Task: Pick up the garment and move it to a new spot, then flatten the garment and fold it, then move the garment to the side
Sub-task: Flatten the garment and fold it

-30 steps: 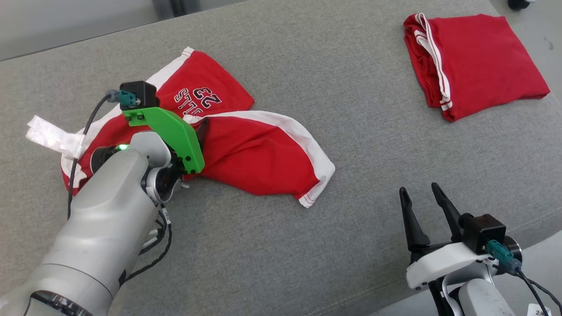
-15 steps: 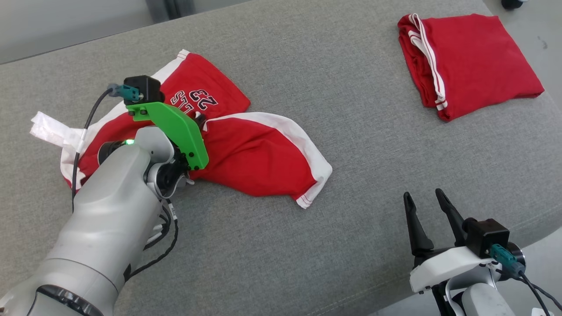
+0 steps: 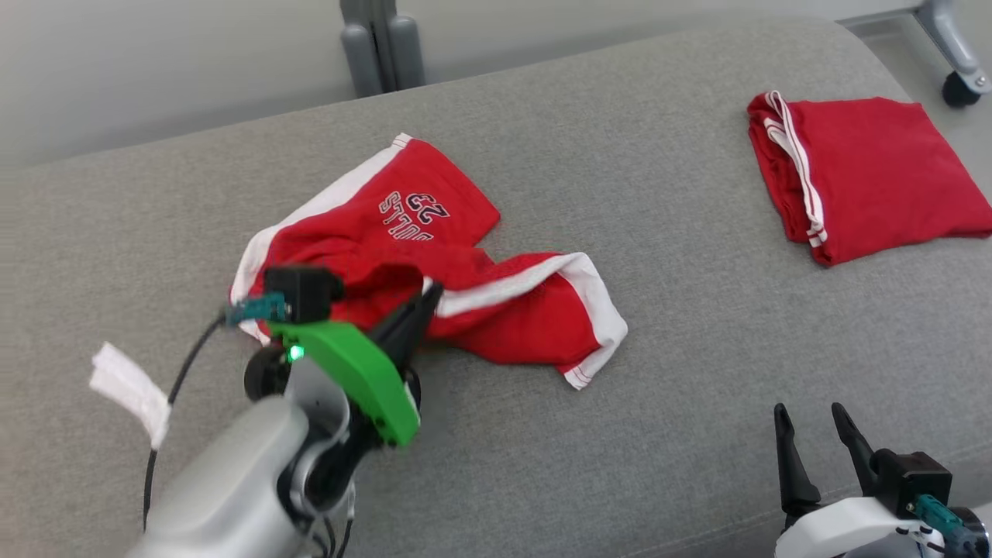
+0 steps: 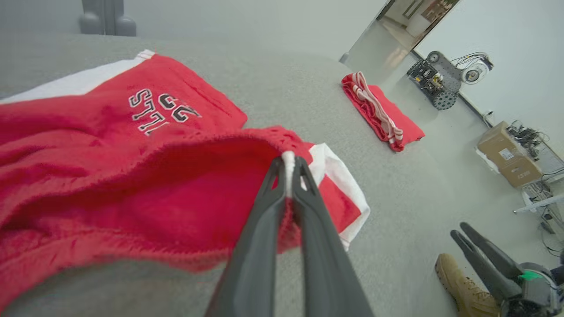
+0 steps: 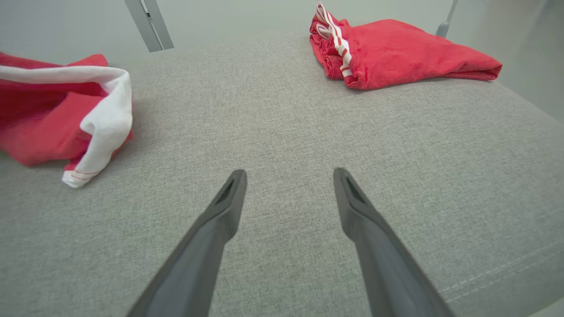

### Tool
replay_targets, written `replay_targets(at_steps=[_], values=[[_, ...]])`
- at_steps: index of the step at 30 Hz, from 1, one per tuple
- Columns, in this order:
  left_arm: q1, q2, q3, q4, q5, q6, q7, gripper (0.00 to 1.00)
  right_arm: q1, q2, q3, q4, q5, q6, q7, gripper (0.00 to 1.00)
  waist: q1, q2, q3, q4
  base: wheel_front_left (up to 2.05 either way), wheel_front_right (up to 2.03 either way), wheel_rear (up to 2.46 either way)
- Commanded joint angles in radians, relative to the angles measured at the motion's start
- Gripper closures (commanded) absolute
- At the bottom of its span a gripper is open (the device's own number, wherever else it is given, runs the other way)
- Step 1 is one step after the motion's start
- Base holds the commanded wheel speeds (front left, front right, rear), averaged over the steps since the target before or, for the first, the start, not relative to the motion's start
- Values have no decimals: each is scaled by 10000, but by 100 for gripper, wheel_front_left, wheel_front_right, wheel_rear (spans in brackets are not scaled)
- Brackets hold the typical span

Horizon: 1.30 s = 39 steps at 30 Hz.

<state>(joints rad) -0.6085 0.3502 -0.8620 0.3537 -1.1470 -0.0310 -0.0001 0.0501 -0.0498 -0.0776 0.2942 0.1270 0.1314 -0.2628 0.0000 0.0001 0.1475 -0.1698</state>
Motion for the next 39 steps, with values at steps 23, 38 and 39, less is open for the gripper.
replay_targets(at_steps=[23,38,39], values=[[5731,2605,399,-3009,-456,3841,-1419,0,486,-21,-85,-43,-556,-16,-26,0,0,-1,-1204,1898,0,0,0],[3739,1239,-383,-3757,1267,4341,-1755,0,216,-21,288,-162,-452,-16,-26,0,0,-1,-1079,866,0,0,0],[3546,1057,-569,-3496,1475,4152,-1850,0,194,-16,284,-181,-418,-16,-26,0,0,-1,-1067,767,0,0,0]])
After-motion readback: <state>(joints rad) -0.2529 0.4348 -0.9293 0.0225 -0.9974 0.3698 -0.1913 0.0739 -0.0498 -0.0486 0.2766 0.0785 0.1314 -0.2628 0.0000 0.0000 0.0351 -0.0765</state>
